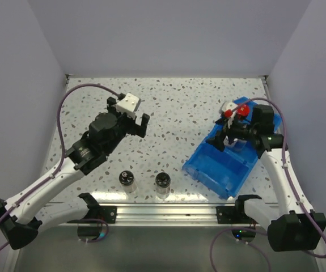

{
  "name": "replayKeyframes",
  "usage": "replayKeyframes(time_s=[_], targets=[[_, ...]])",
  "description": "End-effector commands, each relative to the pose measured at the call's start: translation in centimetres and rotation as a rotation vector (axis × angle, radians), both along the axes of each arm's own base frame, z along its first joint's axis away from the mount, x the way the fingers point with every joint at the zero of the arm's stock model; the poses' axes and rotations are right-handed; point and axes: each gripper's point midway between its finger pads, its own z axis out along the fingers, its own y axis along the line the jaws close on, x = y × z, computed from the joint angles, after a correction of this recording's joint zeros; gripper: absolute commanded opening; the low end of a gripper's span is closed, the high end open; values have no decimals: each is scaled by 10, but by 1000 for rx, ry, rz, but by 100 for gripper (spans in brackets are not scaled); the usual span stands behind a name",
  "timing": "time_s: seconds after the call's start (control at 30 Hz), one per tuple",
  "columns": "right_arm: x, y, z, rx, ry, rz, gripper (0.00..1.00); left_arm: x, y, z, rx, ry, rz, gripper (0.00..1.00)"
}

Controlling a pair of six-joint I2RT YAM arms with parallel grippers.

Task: Organize the condiment bottles

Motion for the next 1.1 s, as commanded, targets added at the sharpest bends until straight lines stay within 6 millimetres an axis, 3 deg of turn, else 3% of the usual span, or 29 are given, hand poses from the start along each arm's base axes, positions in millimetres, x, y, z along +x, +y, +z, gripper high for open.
replayKeyframes(time_s=[0.0, 0.13, 0.2, 0.43, 0.5, 0.67, 0.8, 1.07], targets=[[-67, 50, -9, -13, -26, 450, 99, -3, 40, -27, 100, 7, 136, 100], [-105, 86, -27, -61, -19, 705, 98, -11, 67, -41, 89, -14, 226, 100], [-116, 93, -34, -96, -18, 780, 99, -17, 78, -51, 66, -27, 264, 100], [-146, 127, -66, -244, 30, 990, 99, -25, 101, -49, 29, -67, 339, 100], [-137, 139, -79, -304, 25, 976, 99, -27, 104, -48, 21, -75, 349, 100], [-142, 162, -101, -408, 50, 1012, 99, -29, 120, -48, 26, -84, 425, 100], [-140, 174, -107, -438, 48, 1009, 99, -32, 124, -43, 1, -102, 434, 100], [-161, 194, -130, -530, 80, 1068, 99, -31, 123, -45, 10, -101, 430, 100]])
